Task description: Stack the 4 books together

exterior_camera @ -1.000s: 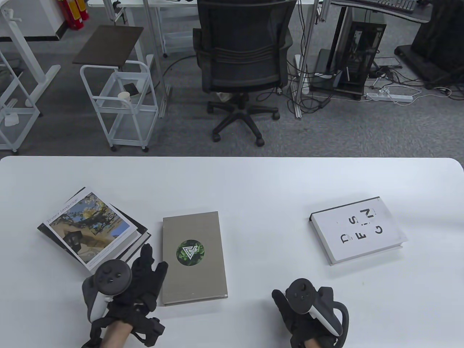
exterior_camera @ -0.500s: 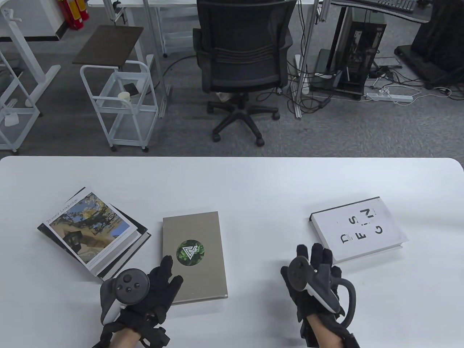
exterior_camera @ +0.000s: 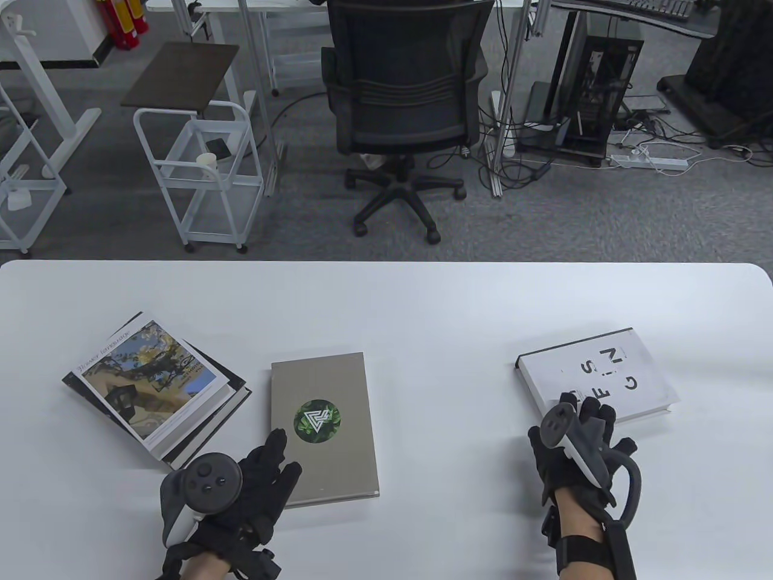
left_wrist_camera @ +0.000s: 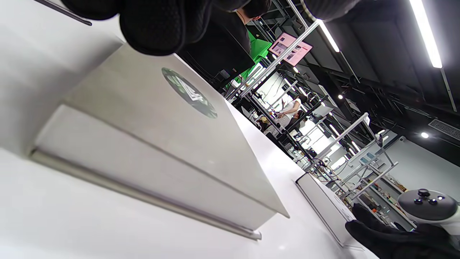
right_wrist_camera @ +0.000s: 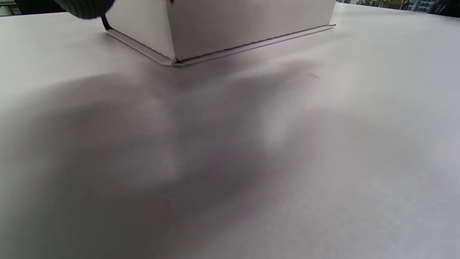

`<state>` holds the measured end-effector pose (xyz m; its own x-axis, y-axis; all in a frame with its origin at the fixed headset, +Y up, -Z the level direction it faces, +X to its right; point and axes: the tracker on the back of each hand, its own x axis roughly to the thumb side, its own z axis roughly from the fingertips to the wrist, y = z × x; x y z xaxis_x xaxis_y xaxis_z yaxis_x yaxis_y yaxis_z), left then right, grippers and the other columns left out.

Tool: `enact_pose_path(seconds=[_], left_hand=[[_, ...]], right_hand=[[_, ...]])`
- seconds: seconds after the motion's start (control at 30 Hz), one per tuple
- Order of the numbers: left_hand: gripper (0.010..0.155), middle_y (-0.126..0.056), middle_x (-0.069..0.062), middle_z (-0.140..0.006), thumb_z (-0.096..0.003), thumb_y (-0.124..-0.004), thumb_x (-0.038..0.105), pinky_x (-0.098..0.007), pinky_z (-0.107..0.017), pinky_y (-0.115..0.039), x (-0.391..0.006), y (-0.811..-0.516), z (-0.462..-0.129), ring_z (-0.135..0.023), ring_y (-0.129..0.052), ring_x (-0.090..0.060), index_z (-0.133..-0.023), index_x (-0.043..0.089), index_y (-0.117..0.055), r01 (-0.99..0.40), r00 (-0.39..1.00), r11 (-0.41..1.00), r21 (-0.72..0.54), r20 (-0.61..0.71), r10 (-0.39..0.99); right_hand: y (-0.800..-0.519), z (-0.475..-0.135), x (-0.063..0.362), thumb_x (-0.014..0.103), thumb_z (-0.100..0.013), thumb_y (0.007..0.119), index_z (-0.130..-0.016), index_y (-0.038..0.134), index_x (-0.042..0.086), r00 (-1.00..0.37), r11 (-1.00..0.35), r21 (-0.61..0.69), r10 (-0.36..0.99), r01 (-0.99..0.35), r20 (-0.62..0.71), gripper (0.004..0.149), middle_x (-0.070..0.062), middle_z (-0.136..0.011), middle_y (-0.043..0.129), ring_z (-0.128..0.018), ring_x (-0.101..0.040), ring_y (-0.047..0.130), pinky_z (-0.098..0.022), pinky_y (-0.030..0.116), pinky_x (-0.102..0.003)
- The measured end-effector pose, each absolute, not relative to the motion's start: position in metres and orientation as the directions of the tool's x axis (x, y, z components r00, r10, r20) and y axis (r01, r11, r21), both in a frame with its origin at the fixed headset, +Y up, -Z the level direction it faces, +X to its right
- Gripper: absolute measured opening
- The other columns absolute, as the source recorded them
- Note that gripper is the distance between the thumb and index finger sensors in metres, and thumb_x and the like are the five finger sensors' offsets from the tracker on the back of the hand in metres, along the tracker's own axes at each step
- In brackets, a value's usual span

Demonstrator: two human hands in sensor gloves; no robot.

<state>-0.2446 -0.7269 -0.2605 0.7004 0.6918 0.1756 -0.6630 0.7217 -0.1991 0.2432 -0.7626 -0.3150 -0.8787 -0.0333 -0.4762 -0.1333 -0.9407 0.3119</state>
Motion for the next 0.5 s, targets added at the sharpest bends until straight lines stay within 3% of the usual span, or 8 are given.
enact_pose_path(seconds=[0.37,0.5], left_hand=[[0.072,-0.061,-0.022,-0.100,-0.0518,-0.060,0.051,-0.062,-0.061,-0.064,-0.242,-0.730,-0.261,-0.077,-0.080,-0.038,-0.108,0.009,-0.043,-0.658,0.704,0.721,-0.218,0.161,0.691],[0.072,-0.060,-0.022,-0.100,-0.0518,-0.060,0.051,-0.062,-0.061,-0.063,-0.241,-0.730,-0.262,-0.078,-0.079,-0.039,-0.108,0.009,-0.044,-0.662,0.701,0.716,-0.222,0.155,0.696]], right_hand=[[-0.761,-0.314,0.240,0.061,-0.062,0.050,-0.112,0.012,0.035,-0.891,-0.942,0.309,-0.023,-0.133,-0.453,0.068,-0.010,-0.119,0.013,-0.109,-0.037,0.015,-0.081,0.036,-0.067],[-0.759,-0.312,0.228,0.058,-0.063,0.052,-0.112,0.017,0.035,-0.923,-0.950,0.311,-0.086,-0.038,-0.375,0.064,-0.012,-0.119,0.020,-0.109,-0.038,0.022,-0.081,0.041,-0.064]])
